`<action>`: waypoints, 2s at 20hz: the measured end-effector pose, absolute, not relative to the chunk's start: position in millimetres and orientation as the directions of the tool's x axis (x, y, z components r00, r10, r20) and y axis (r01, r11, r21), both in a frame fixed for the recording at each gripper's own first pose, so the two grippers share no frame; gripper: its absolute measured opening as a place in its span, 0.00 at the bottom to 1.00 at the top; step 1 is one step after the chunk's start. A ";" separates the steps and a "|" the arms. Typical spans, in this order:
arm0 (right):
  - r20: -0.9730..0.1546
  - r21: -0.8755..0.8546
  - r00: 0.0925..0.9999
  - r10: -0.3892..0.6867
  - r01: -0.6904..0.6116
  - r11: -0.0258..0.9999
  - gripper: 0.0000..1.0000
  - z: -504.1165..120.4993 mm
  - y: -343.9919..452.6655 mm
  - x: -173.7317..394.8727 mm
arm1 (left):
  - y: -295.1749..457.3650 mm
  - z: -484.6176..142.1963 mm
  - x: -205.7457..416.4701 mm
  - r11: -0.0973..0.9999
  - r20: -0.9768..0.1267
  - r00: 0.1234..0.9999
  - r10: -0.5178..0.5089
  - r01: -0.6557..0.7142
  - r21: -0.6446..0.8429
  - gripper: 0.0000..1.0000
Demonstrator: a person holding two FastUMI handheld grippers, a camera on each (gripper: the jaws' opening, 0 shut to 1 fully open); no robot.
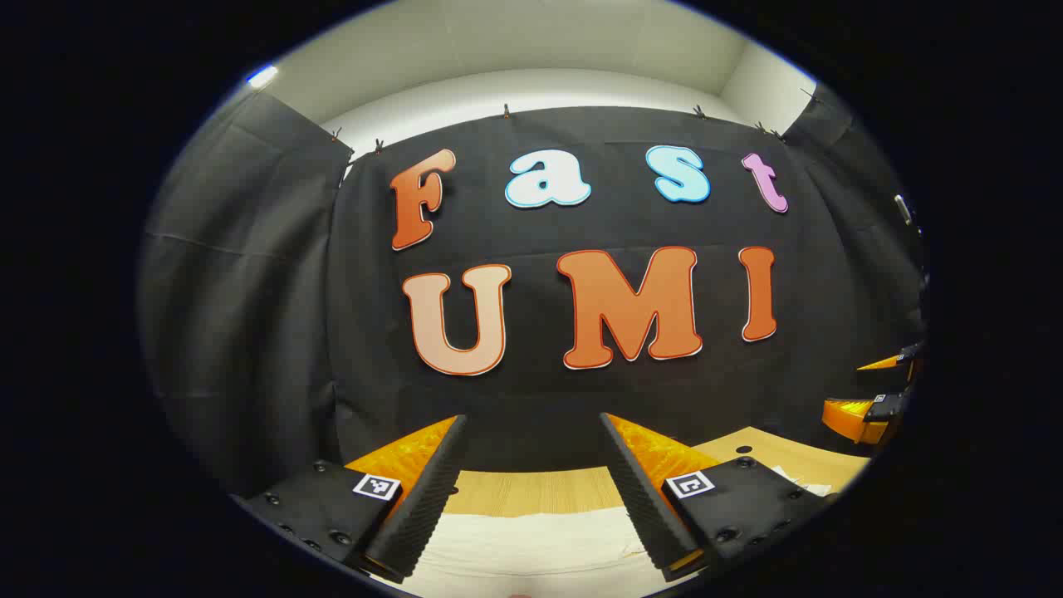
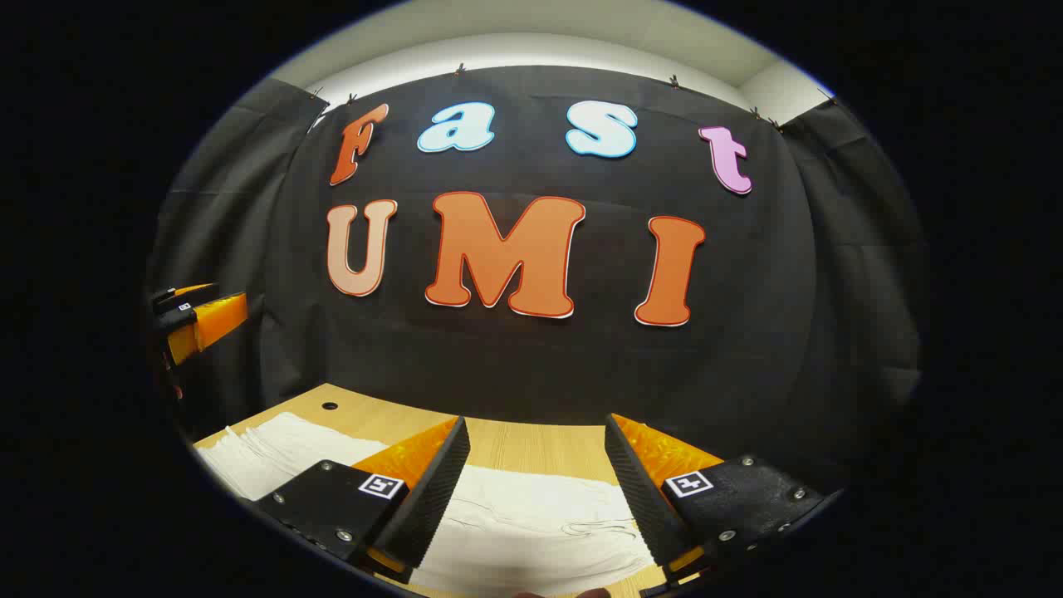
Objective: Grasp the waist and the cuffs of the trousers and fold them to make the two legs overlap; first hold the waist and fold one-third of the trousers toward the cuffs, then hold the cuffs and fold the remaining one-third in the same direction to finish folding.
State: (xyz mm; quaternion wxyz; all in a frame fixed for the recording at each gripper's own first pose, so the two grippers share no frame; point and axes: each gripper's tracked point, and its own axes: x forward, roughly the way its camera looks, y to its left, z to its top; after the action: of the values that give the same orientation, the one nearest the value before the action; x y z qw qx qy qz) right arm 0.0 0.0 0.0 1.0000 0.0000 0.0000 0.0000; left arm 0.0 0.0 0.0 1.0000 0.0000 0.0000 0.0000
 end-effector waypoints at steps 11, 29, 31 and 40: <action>-0.038 0.002 0.999 -0.019 0.019 1.000 0.99 -9.6 -1.3 -3.5 | 11.8 -9.2 -0.6 0.999 -0.017 1.000 0.017 -0.017 0.030 1.00; -0.465 0.173 0.884 -0.047 0.142 0.975 0.99 -123.6 -57.0 -0.8 | 133.3 -116.9 -42.4 0.964 -0.368 0.898 0.240 -0.265 -0.018 1.00; -0.510 0.191 0.859 -0.035 0.153 0.969 0.99 -136.4 -57.4 1.2 | 141.6 -136.5 -46.8 0.958 -0.427 0.872 0.240 -0.285 -0.044 1.00; -0.644 0.284 0.765 0.004 0.234 0.930 0.97 -185.9 -61.6 -6.5 | 195.5 -233.4 -90.7 0.867 -0.690 0.682 0.243 -0.471 -0.160 0.98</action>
State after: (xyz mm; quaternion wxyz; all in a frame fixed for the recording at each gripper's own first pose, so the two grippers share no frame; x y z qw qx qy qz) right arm -6.5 -61.6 -185.9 0.9227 0.1769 0.3369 -0.0625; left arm -90.7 195.5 -233.4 0.9020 -0.1648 0.3463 0.1980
